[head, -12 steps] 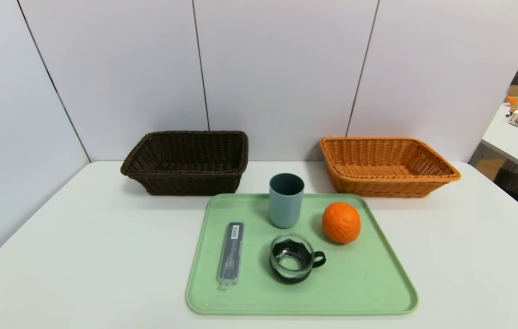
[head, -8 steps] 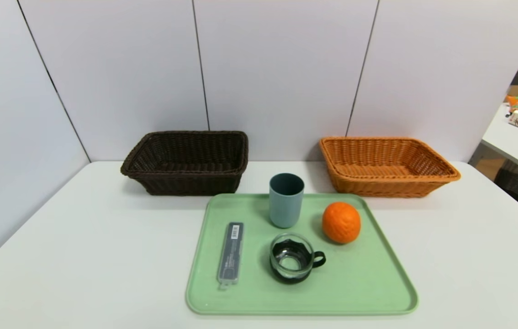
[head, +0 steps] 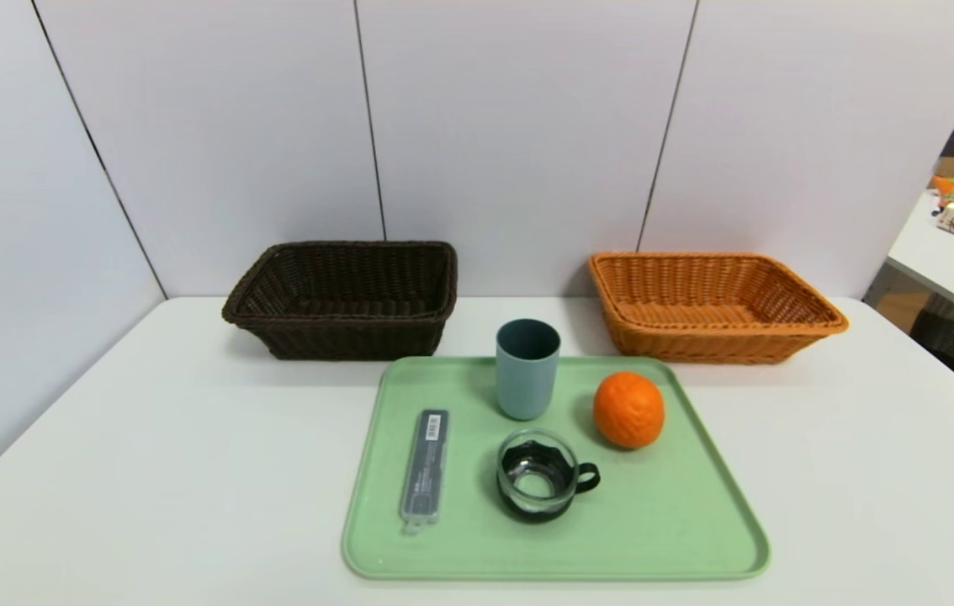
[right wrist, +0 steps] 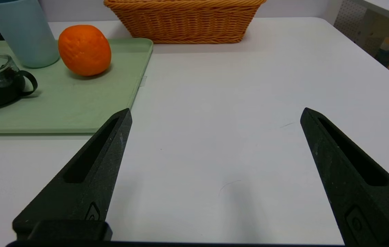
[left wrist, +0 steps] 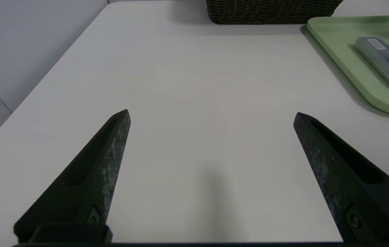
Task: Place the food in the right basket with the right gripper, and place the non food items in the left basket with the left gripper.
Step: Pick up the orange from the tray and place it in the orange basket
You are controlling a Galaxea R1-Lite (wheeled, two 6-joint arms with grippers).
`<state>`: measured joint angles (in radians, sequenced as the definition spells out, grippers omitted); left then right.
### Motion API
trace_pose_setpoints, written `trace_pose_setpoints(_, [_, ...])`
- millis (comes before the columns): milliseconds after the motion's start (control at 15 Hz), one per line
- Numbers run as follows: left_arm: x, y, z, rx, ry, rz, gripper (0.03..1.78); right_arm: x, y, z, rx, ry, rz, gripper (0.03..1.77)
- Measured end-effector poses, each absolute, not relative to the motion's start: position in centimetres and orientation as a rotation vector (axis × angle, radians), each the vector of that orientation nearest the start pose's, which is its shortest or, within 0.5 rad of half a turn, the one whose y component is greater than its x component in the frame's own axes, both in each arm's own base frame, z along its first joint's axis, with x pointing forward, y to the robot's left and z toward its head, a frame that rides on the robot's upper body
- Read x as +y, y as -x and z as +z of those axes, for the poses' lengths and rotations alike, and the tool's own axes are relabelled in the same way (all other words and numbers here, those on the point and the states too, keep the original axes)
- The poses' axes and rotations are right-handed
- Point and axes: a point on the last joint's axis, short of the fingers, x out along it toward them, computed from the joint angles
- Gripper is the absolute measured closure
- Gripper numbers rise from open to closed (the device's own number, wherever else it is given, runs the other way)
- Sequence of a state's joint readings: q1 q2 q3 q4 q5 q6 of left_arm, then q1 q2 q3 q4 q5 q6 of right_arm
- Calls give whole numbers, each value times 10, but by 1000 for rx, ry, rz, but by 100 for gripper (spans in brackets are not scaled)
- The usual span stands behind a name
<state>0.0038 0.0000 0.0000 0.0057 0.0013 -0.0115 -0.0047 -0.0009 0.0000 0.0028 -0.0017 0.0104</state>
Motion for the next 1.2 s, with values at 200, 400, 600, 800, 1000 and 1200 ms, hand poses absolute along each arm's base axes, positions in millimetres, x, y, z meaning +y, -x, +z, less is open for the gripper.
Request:
trace_pose_setpoints(200, [0, 23, 75, 5, 11, 6, 12, 0, 23, 75, 2, -9, -6, 10])
trace_pose_setpoints(400, [0, 23, 75, 5, 0, 4, 12, 0, 23, 75, 2, -4, -6, 10])
trace_pose_setpoints(600, [0, 23, 75, 7, -9, 4, 12, 0, 23, 75, 2, 0, -6, 10])
trace_pose_setpoints(800, [0, 23, 75, 6, -24, 2, 12, 0, 23, 75, 3, 13, -4, 10])
trace_pose_setpoints(1000, [0, 23, 75, 8, -26, -1, 12, 0, 23, 75, 3, 16, -3, 10])
trace_pose_setpoints(1200, [0, 25, 80, -10, -43, 4, 12, 1, 23, 77, -7, 57, 13, 10])
